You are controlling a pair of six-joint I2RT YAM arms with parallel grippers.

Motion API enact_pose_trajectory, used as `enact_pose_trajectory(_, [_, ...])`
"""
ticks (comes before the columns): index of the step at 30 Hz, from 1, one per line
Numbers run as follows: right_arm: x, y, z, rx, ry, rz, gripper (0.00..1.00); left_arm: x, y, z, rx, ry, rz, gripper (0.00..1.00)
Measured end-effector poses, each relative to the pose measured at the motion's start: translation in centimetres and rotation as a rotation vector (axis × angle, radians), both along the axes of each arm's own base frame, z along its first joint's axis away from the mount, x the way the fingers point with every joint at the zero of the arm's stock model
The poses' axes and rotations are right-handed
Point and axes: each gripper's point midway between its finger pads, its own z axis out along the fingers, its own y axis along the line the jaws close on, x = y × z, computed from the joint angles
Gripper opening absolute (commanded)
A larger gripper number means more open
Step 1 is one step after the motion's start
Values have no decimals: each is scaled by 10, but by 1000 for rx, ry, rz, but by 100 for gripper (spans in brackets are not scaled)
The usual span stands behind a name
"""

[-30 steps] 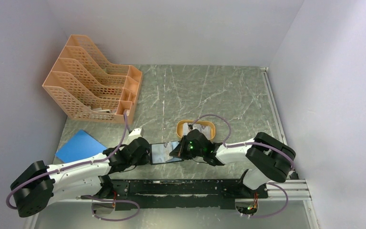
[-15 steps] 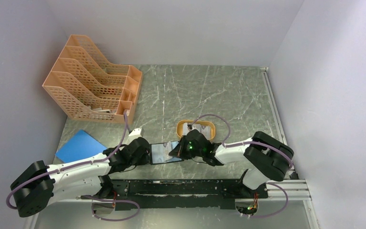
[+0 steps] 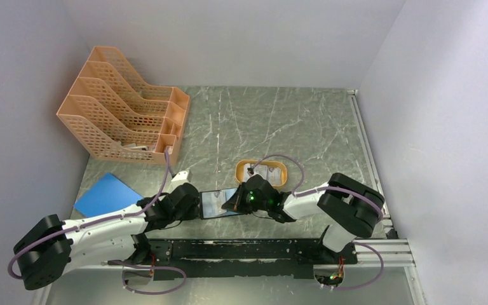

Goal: Put the credit cards into the card holder
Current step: Insert the credit card into the card holder.

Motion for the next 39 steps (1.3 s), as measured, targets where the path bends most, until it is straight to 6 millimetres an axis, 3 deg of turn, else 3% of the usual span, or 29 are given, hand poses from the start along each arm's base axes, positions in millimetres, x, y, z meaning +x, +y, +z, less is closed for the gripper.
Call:
enact_pose_trajectory(9, [-1, 8, -2, 5, 14, 16, 0, 0, 0, 0, -7, -2, 0, 14])
enact_pose_trajectory(15, [-3, 8, -3, -28, 14, 35, 34, 0, -1, 1, -16, -3, 4, 14])
enact_pose_trajectory(20, [-7, 8, 2, -42, 4, 56, 47, -2, -5, 2, -37, 5, -2, 14])
enact_pose_trajectory(30, [-5, 11, 5, -94, -10, 94, 47, -3, -7, 2, -47, 14, -11, 15])
enact_pose_trajectory(39, [-6, 27, 1, -142, -23, 169, 48, -3, -8, 2, -42, 11, -23, 14])
